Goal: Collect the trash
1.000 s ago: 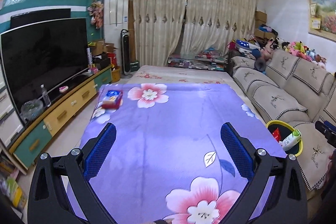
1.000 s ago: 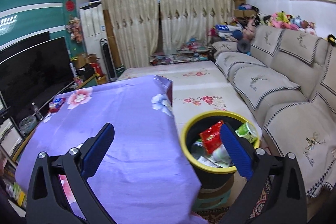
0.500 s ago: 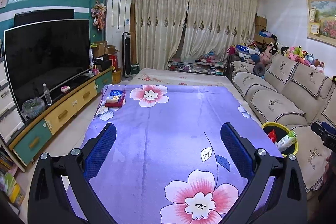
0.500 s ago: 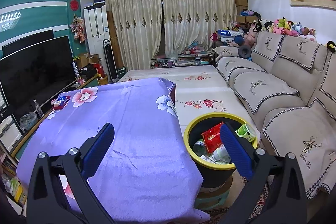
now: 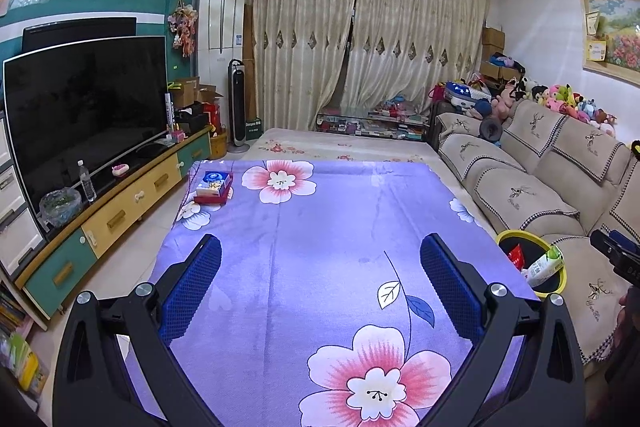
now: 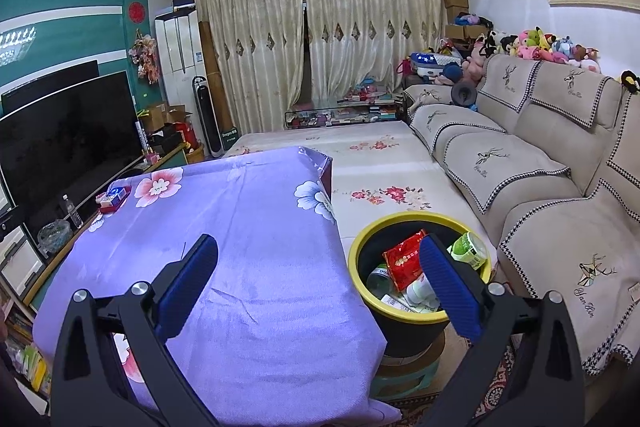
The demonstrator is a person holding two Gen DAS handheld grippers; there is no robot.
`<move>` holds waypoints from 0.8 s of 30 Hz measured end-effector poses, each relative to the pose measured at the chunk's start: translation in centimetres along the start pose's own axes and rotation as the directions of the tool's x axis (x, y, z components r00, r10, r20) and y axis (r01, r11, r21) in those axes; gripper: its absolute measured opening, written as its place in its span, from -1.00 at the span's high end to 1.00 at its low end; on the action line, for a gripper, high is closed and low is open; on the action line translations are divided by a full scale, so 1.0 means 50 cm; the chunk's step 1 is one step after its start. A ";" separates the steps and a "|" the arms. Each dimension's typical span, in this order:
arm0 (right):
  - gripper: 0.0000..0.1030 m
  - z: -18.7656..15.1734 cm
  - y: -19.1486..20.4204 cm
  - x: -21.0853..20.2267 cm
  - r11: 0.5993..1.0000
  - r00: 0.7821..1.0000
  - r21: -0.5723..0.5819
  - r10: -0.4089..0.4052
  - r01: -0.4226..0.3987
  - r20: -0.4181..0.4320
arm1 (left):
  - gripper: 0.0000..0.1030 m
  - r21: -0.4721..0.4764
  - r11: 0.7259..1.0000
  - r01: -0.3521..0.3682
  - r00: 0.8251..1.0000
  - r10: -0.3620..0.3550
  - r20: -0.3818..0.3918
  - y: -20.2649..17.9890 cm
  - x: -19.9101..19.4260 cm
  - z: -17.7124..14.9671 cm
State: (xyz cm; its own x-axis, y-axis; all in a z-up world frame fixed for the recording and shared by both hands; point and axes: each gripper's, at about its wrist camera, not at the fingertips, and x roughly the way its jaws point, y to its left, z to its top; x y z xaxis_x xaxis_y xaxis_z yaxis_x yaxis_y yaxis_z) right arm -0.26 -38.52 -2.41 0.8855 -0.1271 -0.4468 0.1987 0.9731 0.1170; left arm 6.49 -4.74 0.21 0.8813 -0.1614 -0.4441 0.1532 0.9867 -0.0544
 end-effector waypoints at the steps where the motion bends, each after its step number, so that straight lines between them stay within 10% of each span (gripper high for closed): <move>1: -0.86 0.001 0.003 0.003 1.000 1.000 -0.001 -0.001 0.001 -0.001 | -0.90 -0.001 1.000 0.000 1.000 0.000 0.000 0.002 0.001 0.000; 24: -0.86 0.003 0.012 0.021 1.000 1.000 -0.001 0.000 0.000 -0.013 | -0.90 -0.002 1.000 0.003 1.000 -0.003 -0.003 0.010 0.006 -0.005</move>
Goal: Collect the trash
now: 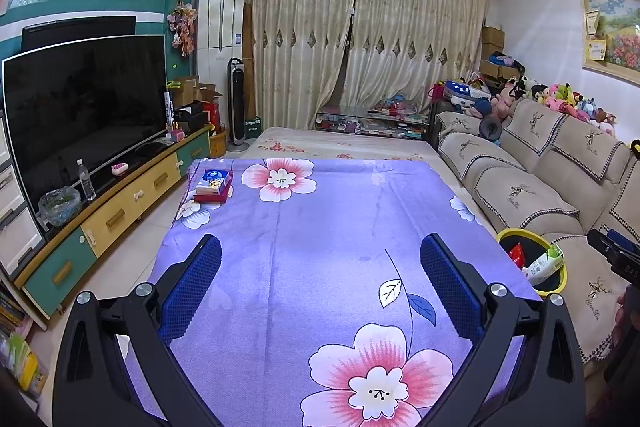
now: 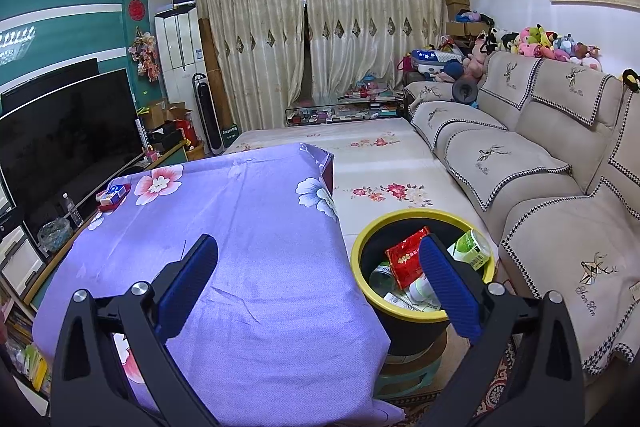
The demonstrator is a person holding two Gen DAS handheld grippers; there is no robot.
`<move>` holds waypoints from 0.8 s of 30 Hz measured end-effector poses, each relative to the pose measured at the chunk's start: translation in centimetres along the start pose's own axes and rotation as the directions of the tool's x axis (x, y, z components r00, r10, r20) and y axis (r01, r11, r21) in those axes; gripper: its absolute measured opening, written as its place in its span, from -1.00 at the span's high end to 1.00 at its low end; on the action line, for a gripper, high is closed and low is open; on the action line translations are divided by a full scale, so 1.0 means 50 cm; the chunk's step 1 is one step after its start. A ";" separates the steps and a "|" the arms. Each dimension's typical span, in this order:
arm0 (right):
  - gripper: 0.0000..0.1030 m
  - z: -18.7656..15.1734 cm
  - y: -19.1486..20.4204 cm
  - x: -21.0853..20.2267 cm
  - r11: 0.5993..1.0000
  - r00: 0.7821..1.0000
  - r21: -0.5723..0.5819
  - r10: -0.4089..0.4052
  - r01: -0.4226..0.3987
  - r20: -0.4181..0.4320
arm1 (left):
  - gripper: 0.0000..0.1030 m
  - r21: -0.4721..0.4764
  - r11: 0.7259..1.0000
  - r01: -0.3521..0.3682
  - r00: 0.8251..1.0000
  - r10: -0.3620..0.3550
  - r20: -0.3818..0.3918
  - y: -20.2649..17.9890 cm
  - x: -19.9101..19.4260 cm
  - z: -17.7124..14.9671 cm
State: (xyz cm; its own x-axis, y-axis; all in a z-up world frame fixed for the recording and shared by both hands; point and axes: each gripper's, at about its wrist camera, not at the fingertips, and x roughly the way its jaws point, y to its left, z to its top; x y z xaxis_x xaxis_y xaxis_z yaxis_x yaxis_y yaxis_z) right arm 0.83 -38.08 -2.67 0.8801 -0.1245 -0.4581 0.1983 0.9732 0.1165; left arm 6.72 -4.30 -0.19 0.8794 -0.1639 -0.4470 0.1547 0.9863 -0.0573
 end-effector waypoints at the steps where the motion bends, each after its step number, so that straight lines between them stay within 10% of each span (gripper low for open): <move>1: -0.86 0.000 0.001 0.001 1.000 1.000 0.000 0.000 0.000 -0.001 | -0.90 -0.001 1.000 0.000 1.000 0.000 0.000 0.001 0.000 0.000; 24: -0.86 -0.003 0.005 0.007 1.000 1.000 0.001 0.002 -0.002 -0.005 | -0.90 -0.001 1.000 0.006 1.000 -0.006 -0.007 0.001 0.004 -0.003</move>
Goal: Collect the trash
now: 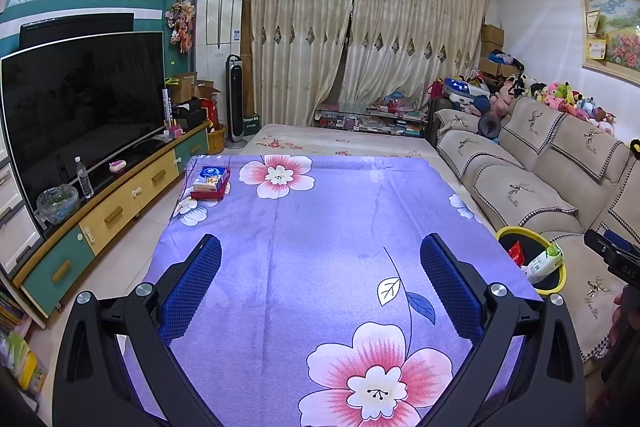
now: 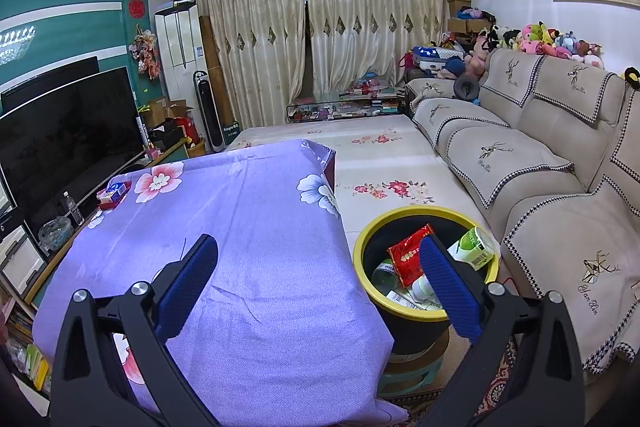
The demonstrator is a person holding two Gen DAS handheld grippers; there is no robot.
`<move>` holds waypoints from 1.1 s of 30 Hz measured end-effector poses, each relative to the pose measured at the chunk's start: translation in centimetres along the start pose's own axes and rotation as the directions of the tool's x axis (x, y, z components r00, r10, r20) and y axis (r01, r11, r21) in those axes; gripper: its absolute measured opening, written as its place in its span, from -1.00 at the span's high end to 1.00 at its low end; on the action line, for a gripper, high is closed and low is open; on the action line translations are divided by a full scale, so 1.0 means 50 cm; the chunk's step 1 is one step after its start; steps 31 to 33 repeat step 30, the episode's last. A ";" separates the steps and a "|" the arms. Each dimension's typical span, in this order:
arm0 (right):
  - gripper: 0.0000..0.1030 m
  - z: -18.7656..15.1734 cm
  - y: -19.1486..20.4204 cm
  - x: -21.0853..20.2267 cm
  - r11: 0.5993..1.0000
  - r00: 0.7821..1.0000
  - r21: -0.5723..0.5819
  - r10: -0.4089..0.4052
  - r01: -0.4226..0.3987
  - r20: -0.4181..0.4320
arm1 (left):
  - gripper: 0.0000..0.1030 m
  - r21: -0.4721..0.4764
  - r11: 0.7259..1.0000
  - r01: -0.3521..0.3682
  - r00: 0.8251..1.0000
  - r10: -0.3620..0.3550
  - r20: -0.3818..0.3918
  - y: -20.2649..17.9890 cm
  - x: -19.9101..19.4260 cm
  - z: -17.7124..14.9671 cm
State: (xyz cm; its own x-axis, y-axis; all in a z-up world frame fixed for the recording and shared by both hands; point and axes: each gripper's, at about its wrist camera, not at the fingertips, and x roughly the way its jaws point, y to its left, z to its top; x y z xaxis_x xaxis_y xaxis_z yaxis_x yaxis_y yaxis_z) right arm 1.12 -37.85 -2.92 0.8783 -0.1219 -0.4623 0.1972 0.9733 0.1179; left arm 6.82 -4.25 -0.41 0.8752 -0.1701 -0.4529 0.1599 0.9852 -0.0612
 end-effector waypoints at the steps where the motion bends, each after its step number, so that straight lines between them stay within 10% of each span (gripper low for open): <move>1: -0.86 -0.003 -0.001 0.002 1.000 1.000 -0.001 0.001 -0.001 -0.001 | -0.90 0.000 1.000 0.001 1.000 -0.001 0.001 0.000 0.000 -0.001; 21: -0.86 -0.013 0.009 0.032 1.000 1.000 -0.009 0.009 -0.010 -0.028 | -0.90 -0.015 0.999 0.039 0.999 -0.040 -0.038 -0.007 0.048 -0.004; 33: -0.86 0.047 0.083 0.185 0.992 0.990 -0.086 0.080 -0.090 -0.115 | -0.90 -0.019 0.999 -0.033 0.983 0.029 -0.180 0.050 0.267 0.007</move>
